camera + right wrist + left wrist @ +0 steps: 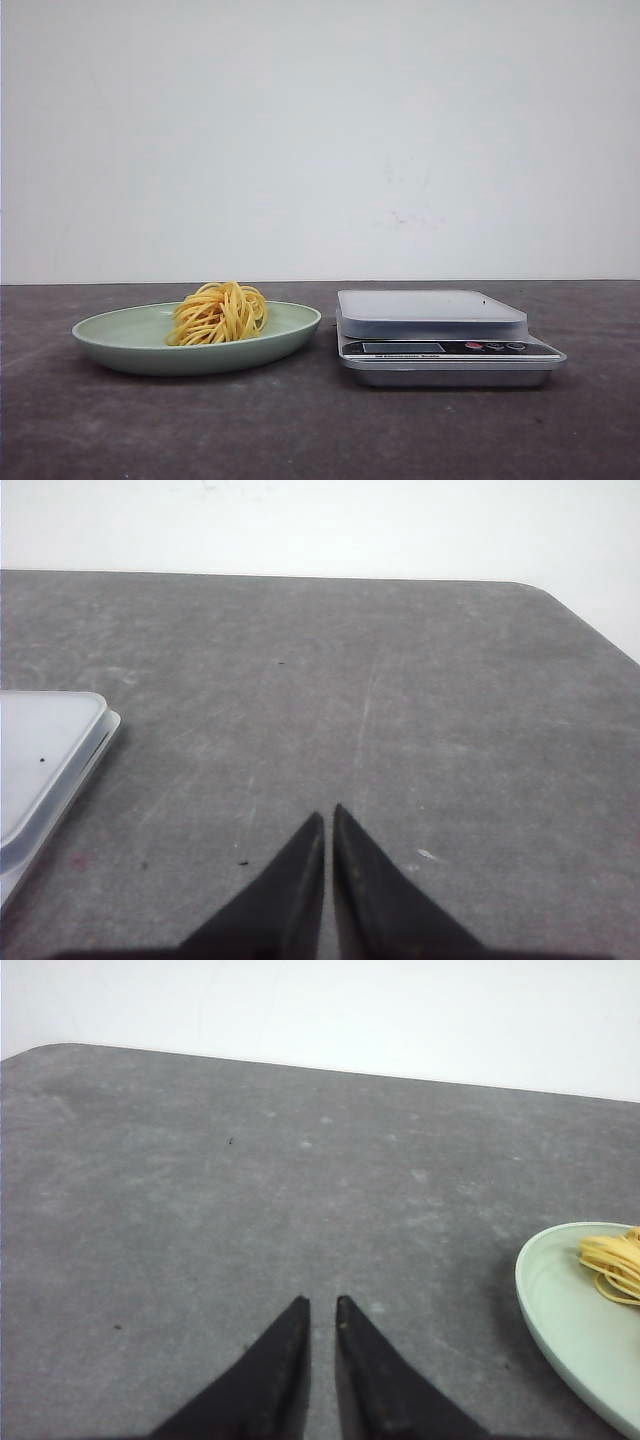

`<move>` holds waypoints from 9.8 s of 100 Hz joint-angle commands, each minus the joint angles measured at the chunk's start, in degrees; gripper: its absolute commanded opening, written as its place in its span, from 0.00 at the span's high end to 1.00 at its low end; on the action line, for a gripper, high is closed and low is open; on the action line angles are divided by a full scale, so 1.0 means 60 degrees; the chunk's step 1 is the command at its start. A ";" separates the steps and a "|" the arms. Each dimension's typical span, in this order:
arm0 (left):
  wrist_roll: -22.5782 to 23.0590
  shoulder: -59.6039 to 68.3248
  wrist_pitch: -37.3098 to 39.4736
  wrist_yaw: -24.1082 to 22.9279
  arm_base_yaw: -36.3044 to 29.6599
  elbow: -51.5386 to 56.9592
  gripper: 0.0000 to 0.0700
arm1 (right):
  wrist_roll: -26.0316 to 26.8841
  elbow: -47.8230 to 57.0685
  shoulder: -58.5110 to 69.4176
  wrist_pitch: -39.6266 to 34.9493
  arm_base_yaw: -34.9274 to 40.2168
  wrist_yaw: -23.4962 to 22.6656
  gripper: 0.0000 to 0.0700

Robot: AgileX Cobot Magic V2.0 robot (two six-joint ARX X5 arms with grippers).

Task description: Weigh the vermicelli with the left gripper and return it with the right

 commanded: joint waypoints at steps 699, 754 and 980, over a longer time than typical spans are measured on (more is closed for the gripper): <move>-0.2025 0.2492 -0.7603 -0.3548 -0.6120 0.9970 0.50 | 0.1027 0.8582 0.3741 -0.4630 0.0029 -0.2288 0.24; -0.2328 0.1483 -0.7063 -0.3235 -0.6124 0.7333 0.50 | 0.1472 0.9180 0.6896 -0.3982 0.1486 -0.2747 0.24; -0.2408 0.1483 -0.7362 -0.2983 -0.6124 0.7333 0.50 | 0.3836 1.0109 1.4717 -0.1060 0.4113 -0.1967 1.00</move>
